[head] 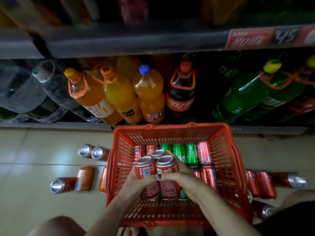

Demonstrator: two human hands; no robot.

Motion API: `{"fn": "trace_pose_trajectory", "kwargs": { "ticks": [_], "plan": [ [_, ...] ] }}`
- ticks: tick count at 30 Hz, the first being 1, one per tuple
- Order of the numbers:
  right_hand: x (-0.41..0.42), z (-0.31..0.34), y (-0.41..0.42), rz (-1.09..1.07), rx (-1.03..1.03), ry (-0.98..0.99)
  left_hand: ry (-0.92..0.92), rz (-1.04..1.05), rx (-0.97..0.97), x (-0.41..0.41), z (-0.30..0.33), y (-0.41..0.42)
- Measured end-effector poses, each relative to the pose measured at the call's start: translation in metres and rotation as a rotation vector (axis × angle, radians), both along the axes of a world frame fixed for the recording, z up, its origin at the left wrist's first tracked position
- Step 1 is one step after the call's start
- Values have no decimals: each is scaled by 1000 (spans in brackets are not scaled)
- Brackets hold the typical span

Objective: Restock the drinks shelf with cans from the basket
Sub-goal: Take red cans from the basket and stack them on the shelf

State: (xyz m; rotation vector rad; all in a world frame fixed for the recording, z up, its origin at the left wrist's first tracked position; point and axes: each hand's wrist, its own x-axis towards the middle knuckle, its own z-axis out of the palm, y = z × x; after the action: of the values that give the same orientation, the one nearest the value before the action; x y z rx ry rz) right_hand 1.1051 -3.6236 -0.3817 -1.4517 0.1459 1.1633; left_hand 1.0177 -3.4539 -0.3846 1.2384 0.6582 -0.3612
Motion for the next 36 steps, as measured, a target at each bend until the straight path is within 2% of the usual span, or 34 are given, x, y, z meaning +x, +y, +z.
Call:
{"fn": "trace_pose_trajectory", "kwargs": {
  "ticks": [5, 8, 16, 23, 29, 36],
  "plan": [
    [24, 158, 10, -35, 128, -154, -134, 50, 63, 23, 159, 10],
    [34, 280, 9, -84, 204, -262, -235, 71, 108, 40, 283, 13],
    [57, 644, -14, -46, 372, -560, -571, 19, 301, 73, 649, 2],
    [58, 913, -37, -84, 498, -894, -923, -40, 439, 79, 923, -20],
    [77, 1063, -49, -125, 613, -1093, -1191, -63, 479, 102, 1069, -35],
    [112, 1171, -60, -183, 676, -1216, -1327, -75, 511, 157, 1169, -41]
  ]
}}
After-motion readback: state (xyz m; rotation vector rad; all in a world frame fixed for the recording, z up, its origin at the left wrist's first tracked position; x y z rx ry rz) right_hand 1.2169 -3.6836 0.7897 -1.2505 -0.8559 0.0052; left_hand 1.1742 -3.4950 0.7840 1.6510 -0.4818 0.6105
